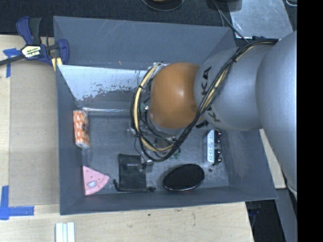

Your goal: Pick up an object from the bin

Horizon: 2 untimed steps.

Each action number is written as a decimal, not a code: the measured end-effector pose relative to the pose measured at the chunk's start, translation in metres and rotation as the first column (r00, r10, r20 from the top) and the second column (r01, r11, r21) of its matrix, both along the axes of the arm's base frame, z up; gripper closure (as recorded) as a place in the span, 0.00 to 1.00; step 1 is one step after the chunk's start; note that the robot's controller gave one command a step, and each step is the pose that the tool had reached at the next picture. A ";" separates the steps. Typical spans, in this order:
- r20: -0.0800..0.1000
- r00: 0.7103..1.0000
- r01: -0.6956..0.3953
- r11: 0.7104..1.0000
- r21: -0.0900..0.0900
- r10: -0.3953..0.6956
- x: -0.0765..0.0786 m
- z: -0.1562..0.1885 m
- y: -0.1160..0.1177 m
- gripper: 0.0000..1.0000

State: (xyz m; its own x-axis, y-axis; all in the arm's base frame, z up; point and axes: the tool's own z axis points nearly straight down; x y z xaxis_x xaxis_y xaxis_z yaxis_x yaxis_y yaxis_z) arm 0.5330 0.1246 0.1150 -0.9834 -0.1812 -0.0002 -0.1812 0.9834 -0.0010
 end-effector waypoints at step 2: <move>0.002 0.998 0.066 0.998 0.000 -0.066 -0.007 -0.045 -0.007 0.00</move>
Offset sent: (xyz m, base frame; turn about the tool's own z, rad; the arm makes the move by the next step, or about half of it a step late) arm -0.0068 -0.0063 -0.0450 0.0664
